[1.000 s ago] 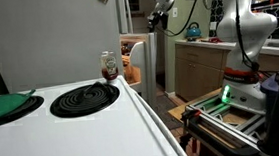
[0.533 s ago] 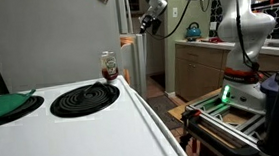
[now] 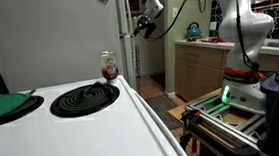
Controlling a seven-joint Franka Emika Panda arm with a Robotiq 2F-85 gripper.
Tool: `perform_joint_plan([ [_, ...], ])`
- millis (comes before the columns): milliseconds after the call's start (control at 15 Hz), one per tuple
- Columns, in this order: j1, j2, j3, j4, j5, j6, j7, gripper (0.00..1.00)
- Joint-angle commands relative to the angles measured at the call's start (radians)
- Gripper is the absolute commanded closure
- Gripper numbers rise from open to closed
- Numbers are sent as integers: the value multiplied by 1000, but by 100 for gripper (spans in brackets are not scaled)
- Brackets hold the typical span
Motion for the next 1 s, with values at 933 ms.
perform_joint_plan([
  [933,-28,-163,-155,-129,-58,109,-244,0],
])
